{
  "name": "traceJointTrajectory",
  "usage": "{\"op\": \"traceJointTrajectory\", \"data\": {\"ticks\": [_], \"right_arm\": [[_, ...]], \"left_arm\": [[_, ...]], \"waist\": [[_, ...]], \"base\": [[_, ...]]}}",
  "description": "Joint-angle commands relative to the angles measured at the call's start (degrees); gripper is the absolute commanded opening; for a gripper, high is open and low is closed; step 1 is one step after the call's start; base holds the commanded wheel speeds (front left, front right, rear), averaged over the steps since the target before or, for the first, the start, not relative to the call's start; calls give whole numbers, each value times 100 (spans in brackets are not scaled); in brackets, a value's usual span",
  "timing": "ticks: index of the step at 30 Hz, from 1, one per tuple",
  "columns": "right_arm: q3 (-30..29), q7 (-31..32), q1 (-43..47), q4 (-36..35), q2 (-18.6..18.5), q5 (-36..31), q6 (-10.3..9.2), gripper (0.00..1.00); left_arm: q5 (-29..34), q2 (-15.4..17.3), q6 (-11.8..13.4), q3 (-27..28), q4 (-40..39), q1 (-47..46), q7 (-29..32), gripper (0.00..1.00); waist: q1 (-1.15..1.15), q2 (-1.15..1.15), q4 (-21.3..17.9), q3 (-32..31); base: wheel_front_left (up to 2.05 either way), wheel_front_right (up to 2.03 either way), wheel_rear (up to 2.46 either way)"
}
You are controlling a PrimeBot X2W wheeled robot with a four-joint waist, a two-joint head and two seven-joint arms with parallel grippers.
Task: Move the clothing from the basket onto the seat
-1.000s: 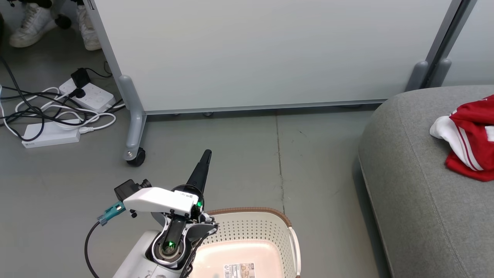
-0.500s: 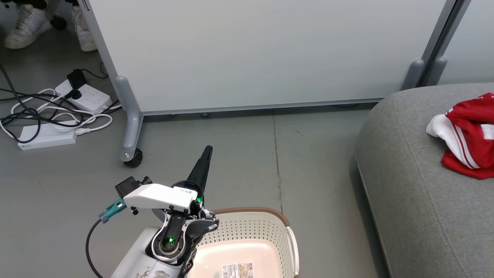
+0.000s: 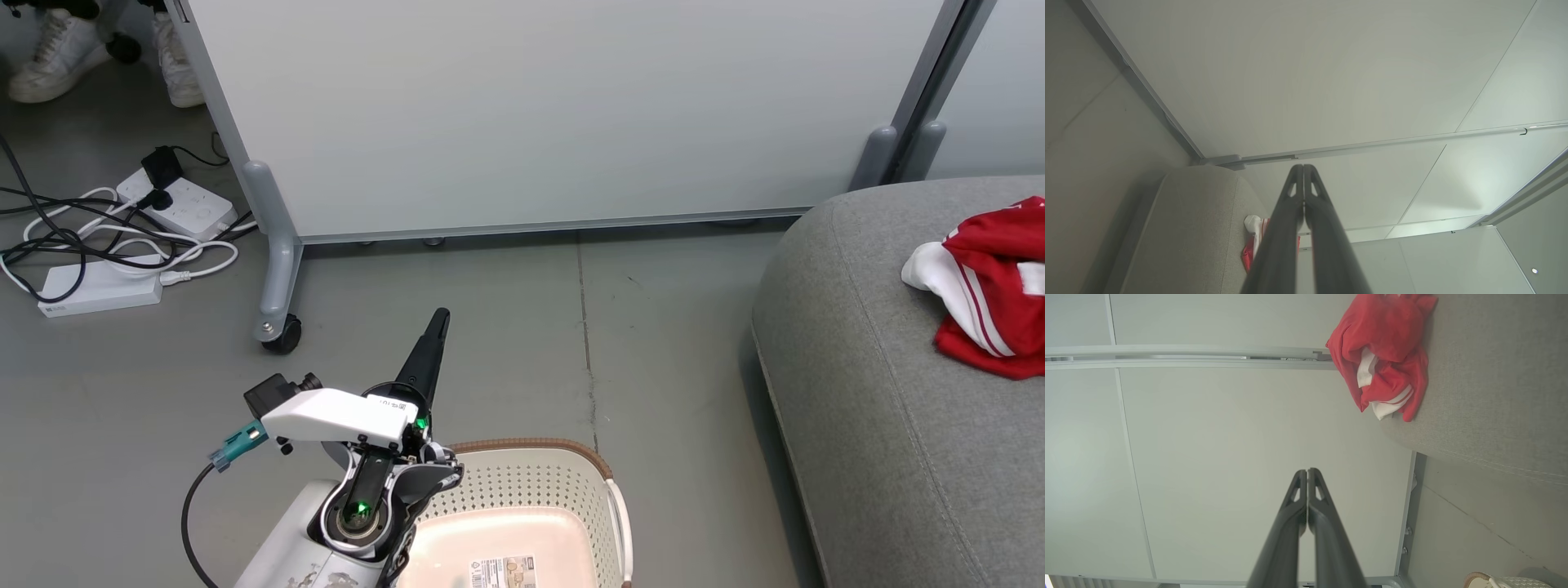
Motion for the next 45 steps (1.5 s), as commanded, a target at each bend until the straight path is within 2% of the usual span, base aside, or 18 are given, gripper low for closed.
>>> {"op": "traceJointTrajectory", "data": {"ticks": [1,45], "right_arm": [[11,-13,34,-44,-44,46,14,0],[81,-119,78,-61,-129,105,14,0]], "left_arm": [[-12,23,-19,8,3,-41,25,0],[-9,23,-19,11,-2,-38,25,0]], "waist": [[0,0,0,0],[0,0,0,0]], "base": [[0,0,0],[0,0,0]]}}
